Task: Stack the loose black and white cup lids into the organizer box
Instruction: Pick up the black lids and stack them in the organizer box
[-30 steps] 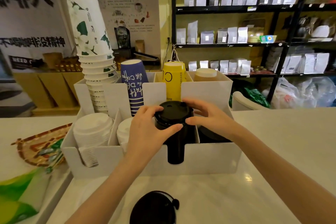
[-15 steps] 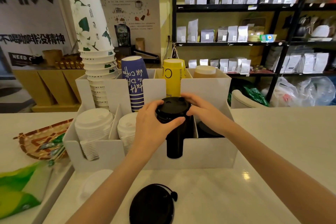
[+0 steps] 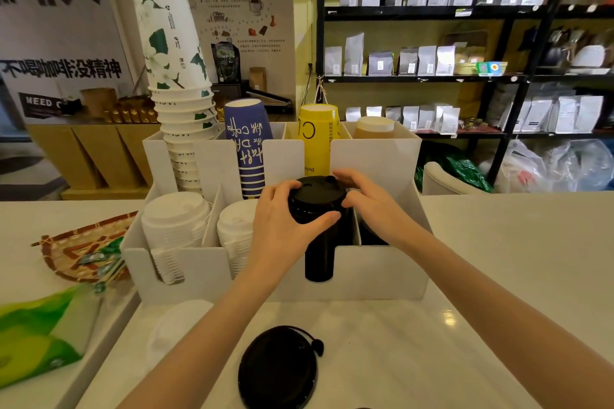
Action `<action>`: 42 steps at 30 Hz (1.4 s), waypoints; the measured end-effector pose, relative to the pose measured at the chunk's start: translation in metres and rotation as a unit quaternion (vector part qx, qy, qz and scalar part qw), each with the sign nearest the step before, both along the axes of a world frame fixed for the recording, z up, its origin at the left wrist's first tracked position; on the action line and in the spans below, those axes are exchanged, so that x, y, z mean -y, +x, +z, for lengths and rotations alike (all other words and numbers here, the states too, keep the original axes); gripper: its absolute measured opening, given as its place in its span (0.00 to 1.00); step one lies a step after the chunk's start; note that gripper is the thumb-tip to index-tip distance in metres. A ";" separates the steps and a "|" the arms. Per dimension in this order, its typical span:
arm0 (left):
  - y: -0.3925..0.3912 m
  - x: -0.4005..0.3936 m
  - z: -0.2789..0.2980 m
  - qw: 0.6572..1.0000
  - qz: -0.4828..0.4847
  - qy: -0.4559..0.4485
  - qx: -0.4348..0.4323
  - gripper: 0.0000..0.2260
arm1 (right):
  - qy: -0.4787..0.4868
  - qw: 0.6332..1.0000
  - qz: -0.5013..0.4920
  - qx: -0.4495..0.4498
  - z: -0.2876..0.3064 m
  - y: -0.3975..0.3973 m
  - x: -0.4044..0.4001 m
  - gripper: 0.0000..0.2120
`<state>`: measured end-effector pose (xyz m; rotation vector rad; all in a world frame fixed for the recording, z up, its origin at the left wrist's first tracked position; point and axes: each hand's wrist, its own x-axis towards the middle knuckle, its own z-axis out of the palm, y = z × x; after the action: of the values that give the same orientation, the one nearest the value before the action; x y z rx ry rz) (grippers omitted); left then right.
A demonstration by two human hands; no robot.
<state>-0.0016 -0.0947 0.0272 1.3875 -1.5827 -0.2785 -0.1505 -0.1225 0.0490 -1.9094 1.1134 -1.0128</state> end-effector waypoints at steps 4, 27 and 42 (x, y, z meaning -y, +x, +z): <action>0.008 -0.008 0.005 1.000 -0.018 0.013 0.012 0.31 | -0.041 0.998 -0.049 -0.019 0.003 -0.002 -0.009 0.26; 0.065 -0.134 -0.065 0.953 -0.160 0.217 0.137 0.32 | 0.025 0.958 0.109 -0.264 -0.078 0.026 -0.127 0.33; 0.062 -0.119 -0.023 0.981 -0.150 0.108 0.065 0.28 | -0.010 0.981 0.067 -0.180 -0.042 0.016 -0.105 0.35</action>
<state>0.0608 0.0245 0.0041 1.3469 -1.9190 -0.5654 -0.1343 -0.0173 0.0075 -2.2094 1.1536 -0.6224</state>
